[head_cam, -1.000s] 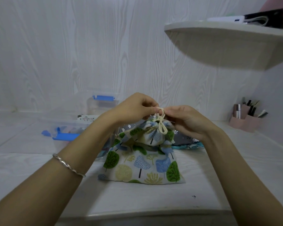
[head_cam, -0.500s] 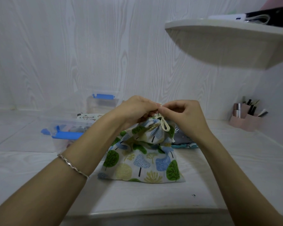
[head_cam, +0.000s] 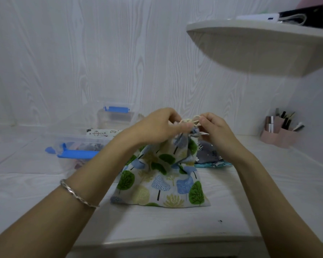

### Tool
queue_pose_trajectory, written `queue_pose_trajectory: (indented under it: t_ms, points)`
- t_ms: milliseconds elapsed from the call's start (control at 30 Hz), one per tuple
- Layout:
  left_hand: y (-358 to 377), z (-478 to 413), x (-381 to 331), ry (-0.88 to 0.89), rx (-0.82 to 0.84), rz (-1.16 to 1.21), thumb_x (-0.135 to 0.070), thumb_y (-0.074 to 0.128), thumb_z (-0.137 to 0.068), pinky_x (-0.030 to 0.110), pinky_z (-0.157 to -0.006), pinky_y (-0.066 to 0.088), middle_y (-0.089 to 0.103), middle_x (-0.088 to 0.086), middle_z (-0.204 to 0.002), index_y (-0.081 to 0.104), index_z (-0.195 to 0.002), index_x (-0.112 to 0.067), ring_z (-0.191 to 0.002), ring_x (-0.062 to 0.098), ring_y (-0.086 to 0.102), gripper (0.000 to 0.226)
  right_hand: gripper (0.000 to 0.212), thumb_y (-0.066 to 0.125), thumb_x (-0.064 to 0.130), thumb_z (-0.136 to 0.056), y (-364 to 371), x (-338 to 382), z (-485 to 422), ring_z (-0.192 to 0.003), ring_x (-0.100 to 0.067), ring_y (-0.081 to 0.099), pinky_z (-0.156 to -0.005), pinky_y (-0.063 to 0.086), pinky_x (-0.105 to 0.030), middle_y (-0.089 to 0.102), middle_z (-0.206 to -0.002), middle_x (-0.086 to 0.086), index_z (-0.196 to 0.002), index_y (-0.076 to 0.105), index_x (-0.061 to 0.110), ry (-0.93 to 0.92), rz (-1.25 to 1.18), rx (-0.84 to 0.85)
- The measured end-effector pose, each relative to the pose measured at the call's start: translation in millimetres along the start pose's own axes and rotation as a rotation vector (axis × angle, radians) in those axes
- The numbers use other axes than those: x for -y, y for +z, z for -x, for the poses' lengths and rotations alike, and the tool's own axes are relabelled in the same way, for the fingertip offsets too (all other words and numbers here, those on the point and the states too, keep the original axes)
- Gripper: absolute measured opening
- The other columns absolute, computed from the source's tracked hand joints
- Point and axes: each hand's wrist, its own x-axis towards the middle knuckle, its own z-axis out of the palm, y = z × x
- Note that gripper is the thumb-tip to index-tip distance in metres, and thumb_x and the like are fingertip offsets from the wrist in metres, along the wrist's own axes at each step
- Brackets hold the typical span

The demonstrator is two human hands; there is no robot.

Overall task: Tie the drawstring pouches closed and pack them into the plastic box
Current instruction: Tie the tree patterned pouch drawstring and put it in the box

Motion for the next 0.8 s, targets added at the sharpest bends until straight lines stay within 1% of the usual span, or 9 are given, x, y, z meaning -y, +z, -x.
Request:
queue_pose_trajectory:
  t_ms: [100, 200, 333, 367, 400, 467, 500, 600, 800]
  points:
    - [3, -4, 8, 0.033, -0.064, -0.086, -0.022, 0.074, -0.081, 0.018, -0.064, 0.045, 0.061, -0.005, -0.092, 0.063, -0.105, -0.019, -0.078, 0.010, 0.057, 0.026, 0.006, 0.050, 0.019, -0.099, -2, -2, 1, -0.091, -0.014, 0.063, -0.079, 0.050, -0.028, 0.065, -0.108, -0.007, -0.101, 0.056, 0.018, 0.037, -0.160, 0.090]
    - [1, -6, 12, 0.064, -0.094, 0.091, -0.017, 0.071, -0.084, 0.022, -0.068, 0.047, 0.064, -0.003, -0.090, 0.067, -0.100, -0.018, -0.076, 0.009, 0.058, 0.016, 0.054, 0.071, 0.015, -0.086, -8, -8, 1, -0.106, -0.008, 0.066, -0.091, 0.053, -0.030, 0.065, -0.119, 0.005, -0.132, 0.046, 0.024, 0.039, -0.046, 0.290]
    - [4, 8, 1, 0.020, -0.388, 0.085, -0.044, 0.058, -0.090, 0.026, -0.061, 0.046, 0.061, -0.006, -0.082, 0.061, -0.092, -0.019, -0.068, 0.006, 0.055, 0.025, 0.029, 0.063, 0.027, -0.092, 4, -7, -7, -0.102, -0.025, 0.069, -0.095, 0.053, -0.047, 0.073, -0.109, -0.008, -0.115, 0.066, 0.009, -0.027, -0.105, 0.075]
    - [3, 12, -1, -0.114, -0.287, 0.183, -0.054, 0.048, -0.092, 0.028, -0.058, 0.045, 0.064, -0.003, -0.074, 0.064, -0.086, -0.015, -0.060, 0.008, 0.056, 0.042, 0.029, 0.061, 0.028, -0.094, 5, -3, -8, -0.103, -0.027, 0.069, -0.095, 0.053, -0.047, 0.073, -0.109, -0.010, -0.115, 0.065, 0.008, -0.021, -0.190, 0.024]
    - [1, 15, -2, -0.298, -0.044, 0.308, -0.064, 0.035, -0.092, 0.028, -0.056, 0.046, 0.068, 0.002, -0.070, 0.067, -0.085, -0.010, -0.055, 0.011, 0.059, 0.064, 0.029, 0.060, 0.028, -0.095, 6, -1, -11, -0.102, -0.027, 0.069, -0.093, 0.053, -0.045, 0.073, -0.108, -0.011, -0.114, 0.064, 0.007, -0.027, -0.244, -0.016]
    - [2, 23, 6, -0.607, 0.516, 0.530, -0.082, 0.012, -0.081, 0.031, -0.063, 0.057, 0.073, 0.015, -0.089, 0.064, -0.109, 0.002, -0.069, 0.021, 0.070, 0.102, 0.024, 0.059, 0.028, -0.095, 7, 8, -15, -0.096, -0.023, 0.071, -0.085, 0.055, -0.039, 0.075, -0.101, -0.008, -0.108, 0.065, 0.009, -0.047, -0.279, -0.066]
    - [4, 26, 11, -0.689, 0.669, 0.593, -0.087, 0.009, -0.075, 0.036, -0.074, 0.059, 0.070, 0.022, -0.105, 0.054, -0.124, 0.005, -0.083, 0.029, 0.072, 0.113, 0.020, 0.058, 0.028, -0.096, 8, 12, -17, -0.092, -0.020, 0.071, -0.081, 0.055, -0.035, 0.075, -0.096, -0.004, -0.104, 0.066, 0.011, -0.060, -0.284, -0.076]
    - [11, 32, 25, -0.790, 0.730, 0.715, -0.091, 0.012, -0.069, 0.048, -0.091, 0.053, 0.055, 0.029, -0.129, 0.033, -0.141, 0.007, -0.107, 0.041, 0.064, 0.122, 0.015, 0.058, 0.025, -0.096, 11, 32, -19, -0.086, -0.017, 0.072, -0.075, 0.056, -0.030, 0.076, -0.089, -0.001, -0.098, 0.067, 0.013, -0.114, -0.324, -0.077]
    - [7, 23, 12, -0.663, 0.827, 1.236, -0.092, 0.017, -0.066, 0.052, -0.108, 0.038, 0.042, 0.036, -0.136, 0.032, -0.139, 0.007, -0.128, 0.048, 0.044, 0.124, 0.014, 0.059, 0.021, -0.096, 10, 89, -15, -0.087, -0.021, 0.072, -0.081, 0.057, -0.036, 0.075, -0.090, -0.005, -0.095, 0.066, 0.010, -0.295, -0.333, -0.063]
